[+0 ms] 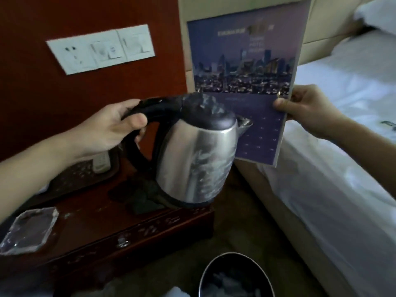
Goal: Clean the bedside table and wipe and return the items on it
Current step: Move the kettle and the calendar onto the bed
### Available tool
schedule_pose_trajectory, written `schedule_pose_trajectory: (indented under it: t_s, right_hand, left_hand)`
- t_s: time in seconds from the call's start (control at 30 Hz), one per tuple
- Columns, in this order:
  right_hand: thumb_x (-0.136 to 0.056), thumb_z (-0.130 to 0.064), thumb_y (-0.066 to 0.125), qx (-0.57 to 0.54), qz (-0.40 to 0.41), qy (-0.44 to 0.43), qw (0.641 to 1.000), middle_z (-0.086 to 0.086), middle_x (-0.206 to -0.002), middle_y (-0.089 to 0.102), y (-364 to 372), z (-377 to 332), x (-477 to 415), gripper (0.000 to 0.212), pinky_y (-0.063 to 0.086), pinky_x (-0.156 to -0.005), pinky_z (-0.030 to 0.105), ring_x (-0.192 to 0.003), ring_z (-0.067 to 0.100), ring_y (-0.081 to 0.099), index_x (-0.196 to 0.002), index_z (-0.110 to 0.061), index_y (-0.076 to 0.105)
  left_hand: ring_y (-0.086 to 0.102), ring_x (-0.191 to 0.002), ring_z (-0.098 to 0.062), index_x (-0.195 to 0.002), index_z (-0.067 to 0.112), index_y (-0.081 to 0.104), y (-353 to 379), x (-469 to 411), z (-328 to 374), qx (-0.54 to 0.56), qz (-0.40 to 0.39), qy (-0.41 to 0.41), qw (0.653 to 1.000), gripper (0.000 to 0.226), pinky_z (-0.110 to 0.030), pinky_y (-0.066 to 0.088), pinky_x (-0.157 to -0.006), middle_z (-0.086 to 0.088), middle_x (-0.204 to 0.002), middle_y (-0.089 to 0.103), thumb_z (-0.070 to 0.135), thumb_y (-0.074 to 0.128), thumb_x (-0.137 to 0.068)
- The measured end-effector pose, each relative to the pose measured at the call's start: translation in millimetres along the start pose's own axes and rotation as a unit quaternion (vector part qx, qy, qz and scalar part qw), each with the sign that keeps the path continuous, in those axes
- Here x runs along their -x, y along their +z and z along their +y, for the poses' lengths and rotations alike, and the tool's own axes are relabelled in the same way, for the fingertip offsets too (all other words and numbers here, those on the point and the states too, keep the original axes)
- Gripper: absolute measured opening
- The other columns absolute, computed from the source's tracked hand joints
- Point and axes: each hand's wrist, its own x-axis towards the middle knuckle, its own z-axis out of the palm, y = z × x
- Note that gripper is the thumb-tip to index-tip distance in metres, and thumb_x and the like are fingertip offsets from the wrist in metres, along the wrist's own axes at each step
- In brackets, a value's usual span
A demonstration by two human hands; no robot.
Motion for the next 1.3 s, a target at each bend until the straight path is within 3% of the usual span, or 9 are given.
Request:
schedule_pose_trajectory:
  t_s: [0.27, 0.4, 0.5, 0.57, 0.67, 0.77, 0.97, 1.13, 1.3]
  right_hand:
    - [-0.044, -0.068, 0.077, -0.001, 0.088, 0.104, 0.991, -0.015, -0.074, 0.072, -106.7, -61.6, 26.7, 0.051, 0.058, -0.069, 0.026, -0.071, 0.002, 0.067, -0.081, -0.033, 0.073]
    - [-0.049, -0.063, 0.077, -0.019, 0.144, 0.129, 0.981, -0.018, -0.072, 0.071, -160.1, -79.7, 53.6, 0.041, 0.056, -0.067, 0.02, -0.069, -0.002, 0.065, -0.08, -0.037, 0.073]
    - [-0.082, -0.02, 0.066, -0.013, 0.194, 0.151, 0.969, -0.02, -0.065, 0.068, -207.0, -74.2, 73.8, 0.005, 0.053, -0.06, 0.015, -0.062, -0.005, 0.063, -0.079, -0.022, 0.069]
    - [-0.087, 0.002, 0.054, 0.001, 0.217, 0.16, 0.963, -0.021, -0.062, 0.067, -241.8, -59.0, 87.2, 0.036, 0.05, -0.057, 0.013, -0.059, -0.006, 0.061, -0.073, -0.026, 0.072]
    - [-0.084, -0.009, 0.061, 0.001, 0.233, 0.164, 0.959, -0.023, -0.06, 0.066, -288.2, -32.4, 100.1, 0.039, 0.047, -0.054, 0.015, -0.056, -0.007, 0.059, -0.069, -0.042, 0.072]
    - [-0.087, 0.006, 0.053, -0.001, 0.248, 0.168, 0.954, -0.022, -0.058, 0.065, -329.0, 1.6, 101.5, 0.054, 0.046, -0.056, 0.01, -0.055, -0.008, 0.059, -0.065, -0.039, 0.072]
    - [-0.087, 0.007, 0.055, 0.009, 0.259, 0.18, 0.949, -0.022, -0.056, 0.064, -395.2, 55.2, 81.4, 0.053, 0.047, -0.056, 0.01, -0.055, -0.007, 0.058, -0.062, -0.038, 0.071]
    - [-0.086, 0.006, 0.056, 0.039, 0.277, 0.176, 0.944, -0.023, -0.048, 0.058, -432.8, 83.2, 54.5, 0.031, 0.042, -0.049, 0.008, -0.047, -0.009, 0.052, -0.07, -0.02, 0.057]
    - [-0.085, 0.005, 0.059, 0.024, 0.291, 0.173, 0.941, -0.022, -0.048, 0.055, -461.2, 118.9, 38.2, 0.033, 0.039, -0.05, 0.008, -0.048, -0.008, 0.049, -0.068, -0.024, 0.057]
  left_hand:
    - [0.05, -0.053, -0.004, -0.086, 0.028, 0.065, 41.4, -77.7, 94.7, 0.034, -0.161, 0.01, 0.986, 0.062, -0.012, 0.04, -0.051, 0.007, -0.058, 0.054, 0.08, 0.065, -0.051]
    - [0.049, -0.055, -0.002, -0.094, -0.001, 0.056, 80.8, -129.7, 138.5, 0.011, -0.242, 0.044, 0.969, 0.088, -0.009, 0.038, -0.054, 0.008, -0.06, 0.053, 0.079, 0.059, -0.059]
    - [0.052, -0.061, -0.003, -0.089, 0.019, 0.064, 118.4, -172.0, 156.2, -0.004, -0.302, 0.039, 0.952, 0.07, -0.01, 0.04, -0.057, 0.008, -0.065, 0.057, 0.081, 0.058, -0.057]
    - [0.055, -0.07, -0.008, -0.094, 0.016, 0.063, 149.9, -200.0, 159.5, -0.015, -0.326, 0.033, 0.945, 0.077, -0.013, 0.042, -0.06, 0.002, -0.075, 0.059, 0.082, 0.059, -0.056]
    - [0.057, -0.078, -0.013, -0.097, 0.019, 0.064, 205.3, -237.4, 155.4, -0.033, -0.359, 0.022, 0.932, 0.075, -0.017, 0.043, -0.067, -0.013, -0.087, 0.06, 0.081, 0.061, -0.055]
    - [0.058, -0.073, -0.001, -0.089, 0.034, 0.067, 259.1, -270.8, 146.1, -0.033, -0.399, 0.011, 0.917, 0.058, -0.012, 0.043, -0.068, 0.008, -0.077, 0.063, 0.079, 0.063, -0.053]
    - [0.057, -0.077, -0.008, -0.089, 0.03, 0.065, 344.8, -339.0, 124.1, -0.039, -0.392, 0.022, 0.919, 0.061, -0.017, 0.043, -0.072, -0.009, -0.082, 0.063, 0.08, 0.062, -0.054]
    - [0.057, -0.073, -0.001, -0.084, 0.039, 0.065, 395.3, -402.5, 122.7, -0.065, -0.419, 0.023, 0.905, 0.057, -0.011, 0.042, -0.069, 0.012, -0.074, 0.063, 0.084, 0.06, -0.05]
    - [0.058, -0.073, 0.003, -0.082, 0.038, 0.065, 438.2, -446.0, 103.8, -0.081, -0.434, 0.015, 0.897, 0.043, -0.015, 0.043, -0.072, 0.017, -0.074, 0.065, 0.067, 0.07, -0.051]
